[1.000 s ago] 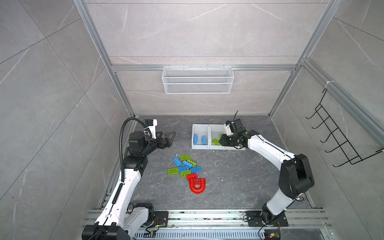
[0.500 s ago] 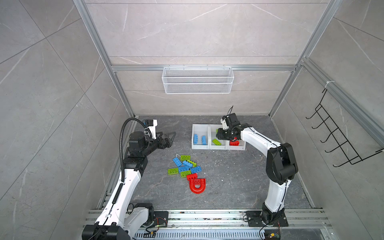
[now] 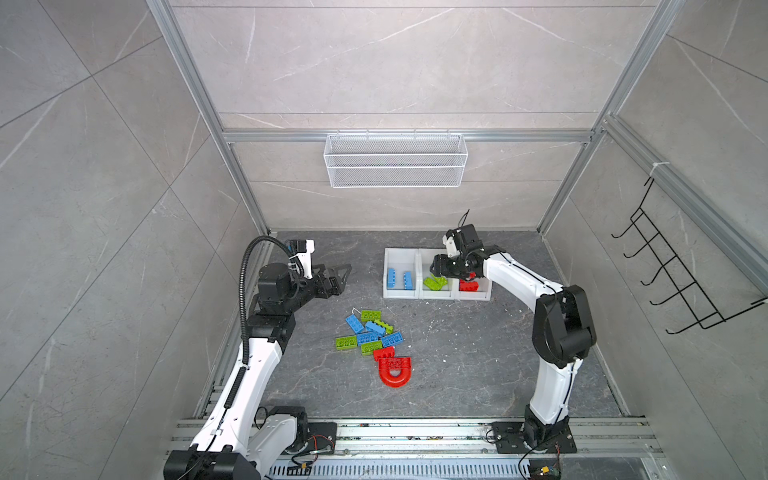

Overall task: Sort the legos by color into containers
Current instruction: 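Move the right gripper down to the red arch piece and grasp it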

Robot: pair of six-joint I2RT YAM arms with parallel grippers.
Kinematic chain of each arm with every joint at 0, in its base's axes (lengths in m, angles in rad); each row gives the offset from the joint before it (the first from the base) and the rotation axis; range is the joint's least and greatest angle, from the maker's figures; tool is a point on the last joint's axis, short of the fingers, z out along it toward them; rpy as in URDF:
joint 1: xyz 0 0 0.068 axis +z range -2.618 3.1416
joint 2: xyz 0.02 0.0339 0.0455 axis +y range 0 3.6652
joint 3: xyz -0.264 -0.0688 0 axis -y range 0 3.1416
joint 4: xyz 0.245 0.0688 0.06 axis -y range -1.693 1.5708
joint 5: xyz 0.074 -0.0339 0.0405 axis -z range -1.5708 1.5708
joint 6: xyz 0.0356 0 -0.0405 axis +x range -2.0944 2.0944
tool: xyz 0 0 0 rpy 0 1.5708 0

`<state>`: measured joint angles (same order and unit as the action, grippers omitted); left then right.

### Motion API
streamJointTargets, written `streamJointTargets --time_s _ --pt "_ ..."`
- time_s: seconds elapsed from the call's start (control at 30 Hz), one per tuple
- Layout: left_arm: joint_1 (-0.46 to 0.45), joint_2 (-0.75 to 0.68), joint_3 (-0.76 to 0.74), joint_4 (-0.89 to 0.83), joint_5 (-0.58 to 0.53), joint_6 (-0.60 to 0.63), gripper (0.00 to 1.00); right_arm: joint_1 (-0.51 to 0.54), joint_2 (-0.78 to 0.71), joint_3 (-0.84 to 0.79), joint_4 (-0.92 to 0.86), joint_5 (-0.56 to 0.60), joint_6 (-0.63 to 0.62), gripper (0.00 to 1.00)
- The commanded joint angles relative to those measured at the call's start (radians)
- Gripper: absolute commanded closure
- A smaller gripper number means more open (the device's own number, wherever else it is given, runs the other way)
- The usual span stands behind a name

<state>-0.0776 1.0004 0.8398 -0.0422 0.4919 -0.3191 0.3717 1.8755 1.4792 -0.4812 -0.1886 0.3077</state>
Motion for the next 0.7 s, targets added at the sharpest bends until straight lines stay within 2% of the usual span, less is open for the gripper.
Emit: streamJointTargets --time_s 0.0,0.1,0.17,0.3,0.4,0.53,0.67 --pt "0.006 -0.038 0.051 -0.107 -0.075 0.025 0.0 0.1 -0.182 -0.104 -0.025 -0.049 -0.115 0.37" --pt "0.004 -0.092 0.06 -0.242 -0.183 0.0 0.0 0.259 -0.278 -0.208 -0.087 0.004 -0.235 0.34" --pt "0.002 -0.156 0.001 -0.238 -0.19 -0.027 0.0 0.361 -0.31 -0.256 -0.115 0.018 -0.275 0.3" --pt "-0.002 -0.316 -0.22 -0.168 -0.246 -0.056 0.0 0.53 -0.325 -0.304 -0.121 0.045 -0.337 0.3" --pt "-0.001 -0.443 -0.383 -0.147 -0.3 -0.022 0.0 0.628 -0.282 -0.276 -0.158 0.097 -0.379 0.31" --pt "0.0 -0.616 -0.523 -0.153 -0.375 0.012 0.0 0.682 -0.211 -0.251 -0.183 0.142 -0.42 0.31" --pt "-0.001 -0.724 -0.559 -0.202 -0.461 0.076 0.0 0.689 -0.132 -0.207 -0.208 0.136 -0.448 0.32"
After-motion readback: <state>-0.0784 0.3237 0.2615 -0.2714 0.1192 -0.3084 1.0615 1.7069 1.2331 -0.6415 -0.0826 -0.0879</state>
